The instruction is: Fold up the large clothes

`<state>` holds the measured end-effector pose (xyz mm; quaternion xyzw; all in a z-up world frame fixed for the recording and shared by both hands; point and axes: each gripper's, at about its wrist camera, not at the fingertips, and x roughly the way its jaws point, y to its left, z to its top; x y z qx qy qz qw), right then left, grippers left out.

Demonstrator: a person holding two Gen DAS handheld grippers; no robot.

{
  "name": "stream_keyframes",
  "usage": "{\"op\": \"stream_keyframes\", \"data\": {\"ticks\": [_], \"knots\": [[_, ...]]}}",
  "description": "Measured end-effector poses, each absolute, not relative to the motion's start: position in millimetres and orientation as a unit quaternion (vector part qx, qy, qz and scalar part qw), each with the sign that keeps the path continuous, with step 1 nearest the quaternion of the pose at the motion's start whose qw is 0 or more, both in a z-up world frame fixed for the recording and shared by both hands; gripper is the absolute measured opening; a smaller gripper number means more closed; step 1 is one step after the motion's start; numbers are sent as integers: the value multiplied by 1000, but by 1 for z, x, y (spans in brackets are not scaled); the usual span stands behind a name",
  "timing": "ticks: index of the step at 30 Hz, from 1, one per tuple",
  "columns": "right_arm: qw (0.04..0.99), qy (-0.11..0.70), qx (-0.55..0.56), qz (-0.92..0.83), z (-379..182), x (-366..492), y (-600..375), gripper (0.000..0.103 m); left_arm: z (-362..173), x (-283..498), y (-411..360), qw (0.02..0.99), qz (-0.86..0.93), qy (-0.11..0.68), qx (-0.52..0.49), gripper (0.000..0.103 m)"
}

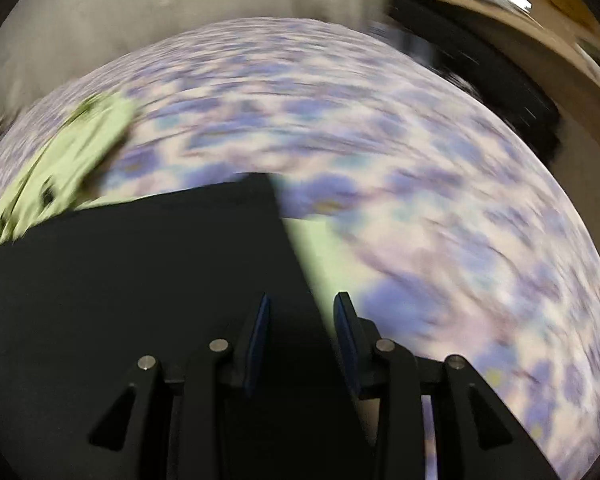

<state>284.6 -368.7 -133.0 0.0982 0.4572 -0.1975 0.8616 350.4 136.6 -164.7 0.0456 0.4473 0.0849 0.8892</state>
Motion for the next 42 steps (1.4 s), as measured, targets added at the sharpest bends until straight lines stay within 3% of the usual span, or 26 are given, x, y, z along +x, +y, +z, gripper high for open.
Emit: {"op": "stream_keyframes", "data": {"ticks": [5, 7, 9, 10, 15, 19, 22, 27, 33, 36, 42], "knots": [[875, 429, 158, -161, -109, 242, -345, 34, -140, 311, 129, 891, 61, 450, 21, 44], [883, 418, 168, -131, -103, 225, -318, 34, -127, 289, 121, 894, 43, 447, 4, 52], [891, 414, 166, -81, -97, 205, -277, 34, -117, 259, 108, 896, 27, 443, -17, 72], [893, 415, 160, -60, -97, 198, -258, 34, -115, 250, 103, 897, 22, 441, -22, 73], [891, 440, 107, 31, -112, 173, -182, 34, -131, 199, 72, 901, 4, 435, -4, 73], [880, 471, 64, 2, -139, 165, -179, 34, -163, 193, 73, 891, 30, 452, 31, 75], [880, 463, 101, -37, -141, 158, -219, 34, -170, 198, 107, 884, 18, 464, -58, 76], [866, 466, 150, -102, -138, 141, -282, 34, -163, 196, 124, 884, 80, 460, -25, 76], [845, 459, 252, -109, -139, 105, -332, 35, -163, 180, 166, 866, 72, 484, -103, 76], [838, 449, 290, -111, -144, 89, -342, 43, -163, 169, 181, 858, 49, 489, -148, 76], [833, 436, 325, -96, -141, 76, -346, 43, -160, 155, 191, 853, 28, 485, -191, 76]]}}
